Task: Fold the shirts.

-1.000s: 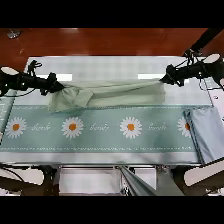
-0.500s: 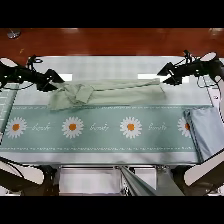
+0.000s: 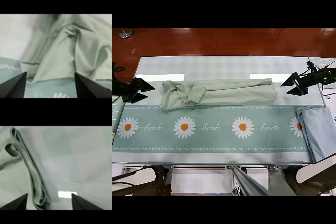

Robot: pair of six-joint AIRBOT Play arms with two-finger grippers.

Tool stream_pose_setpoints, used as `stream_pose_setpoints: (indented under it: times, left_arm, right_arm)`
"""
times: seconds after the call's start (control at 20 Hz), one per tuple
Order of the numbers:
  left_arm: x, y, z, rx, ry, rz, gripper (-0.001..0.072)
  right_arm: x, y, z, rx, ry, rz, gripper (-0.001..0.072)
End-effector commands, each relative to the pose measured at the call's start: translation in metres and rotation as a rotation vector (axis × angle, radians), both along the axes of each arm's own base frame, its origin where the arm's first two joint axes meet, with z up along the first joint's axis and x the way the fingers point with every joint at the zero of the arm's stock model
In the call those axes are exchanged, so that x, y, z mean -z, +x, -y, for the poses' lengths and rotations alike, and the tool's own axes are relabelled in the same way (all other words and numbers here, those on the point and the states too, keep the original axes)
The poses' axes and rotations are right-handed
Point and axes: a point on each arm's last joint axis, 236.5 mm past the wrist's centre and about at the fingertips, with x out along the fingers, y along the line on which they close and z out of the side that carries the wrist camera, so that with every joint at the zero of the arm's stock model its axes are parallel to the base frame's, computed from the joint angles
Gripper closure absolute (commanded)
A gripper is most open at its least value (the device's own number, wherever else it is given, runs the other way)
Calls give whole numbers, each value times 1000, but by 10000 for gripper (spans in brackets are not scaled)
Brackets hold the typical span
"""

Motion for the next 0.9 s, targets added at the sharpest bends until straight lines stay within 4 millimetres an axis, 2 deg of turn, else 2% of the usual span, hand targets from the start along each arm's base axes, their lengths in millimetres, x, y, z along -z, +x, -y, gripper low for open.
stream_pose_setpoints:
  times: [0.0,0.15,0.25,0.3,0.35,0.4,0.45,0.5,0.65,0.75,0.85]
  left_arm:
    - [-13,-22,50,-8,-109,166,6]
    - [-10,-42,94,73,-167,144,5]
    - [-7,-43,112,114,-178,130,5]
    - [-7,-41,121,118,-200,125,6]
    - [-9,-39,130,126,-230,124,16]
    - [-12,-36,139,143,-251,127,263]
    - [-15,-34,147,164,-257,136,637]
    - [-23,-30,157,205,-257,168,684]
    - [-53,-25,202,386,-210,271,686]
    - [-61,-17,234,458,-98,322,686]
    - [-68,-3,269,479,2,391,687]
  right_arm:
    - [9,9,-40,-34,79,31,91]
    - [18,14,-76,-87,87,39,91]
    - [20,18,-93,-112,91,33,99]
    - [19,20,-99,-123,89,41,147]
    - [15,22,-102,-134,87,49,430]
    - [9,21,-105,-146,94,49,668]
    - [1,19,-104,-168,95,52,673]
    - [-9,16,-95,-190,67,61,673]
    - [-42,-4,-41,-224,-131,96,673]
    - [-76,-17,-26,-161,-152,178,673]
    - [-105,-40,-19,-102,-178,260,673]
